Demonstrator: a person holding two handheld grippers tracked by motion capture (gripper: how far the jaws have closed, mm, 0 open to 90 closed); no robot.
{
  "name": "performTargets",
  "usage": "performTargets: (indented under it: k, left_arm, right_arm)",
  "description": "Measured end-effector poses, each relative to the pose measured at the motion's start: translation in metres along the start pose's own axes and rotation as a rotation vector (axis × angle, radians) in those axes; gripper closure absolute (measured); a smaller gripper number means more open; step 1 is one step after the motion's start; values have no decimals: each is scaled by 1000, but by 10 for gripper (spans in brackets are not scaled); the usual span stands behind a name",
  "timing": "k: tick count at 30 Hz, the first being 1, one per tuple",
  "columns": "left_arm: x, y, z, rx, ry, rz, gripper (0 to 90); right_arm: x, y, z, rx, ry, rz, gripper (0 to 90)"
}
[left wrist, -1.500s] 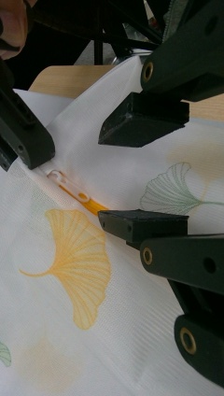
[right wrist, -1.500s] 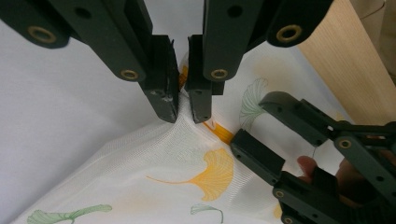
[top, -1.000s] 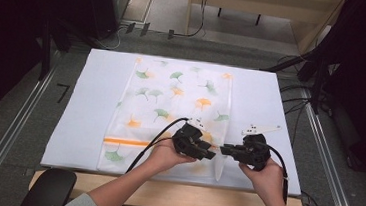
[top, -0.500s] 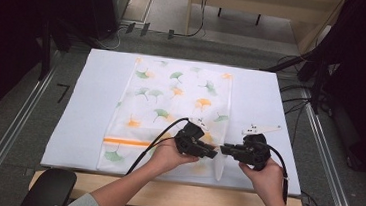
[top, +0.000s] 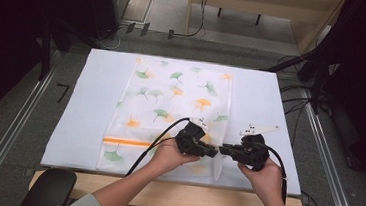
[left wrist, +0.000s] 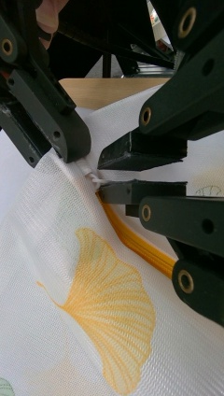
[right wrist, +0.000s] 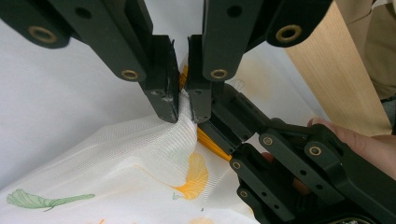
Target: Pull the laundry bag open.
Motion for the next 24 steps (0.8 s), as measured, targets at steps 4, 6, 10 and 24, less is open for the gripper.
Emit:
performTargets:
  k: [4, 6, 10, 24]
  left_arm:
    - [-1, 1, 1, 2, 12, 15, 865]
    - [-1, 2, 1, -1, 18, 15, 885]
    - [-2, 2, 2, -7, 28, 12, 895]
    - [-3, 3, 3, -20, 69, 36, 900]
  right_arm:
    - [0, 1, 0, -5, 2, 6, 851]
    - [0, 1, 0, -6, 1, 6, 852]
    - [0, 3, 0, -11, 2, 13, 852]
    - [2, 4, -1, -28, 12, 1, 852]
Point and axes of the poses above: each handheld gripper's, and its own axes: x roughly forward along the jaws, z roughly out of its top, y roughly to its left, the point moved 5 cm from there along x, roughly forward along the jaws, and after that the axes turned 8 degrees about -z, right-handed, at the moved point
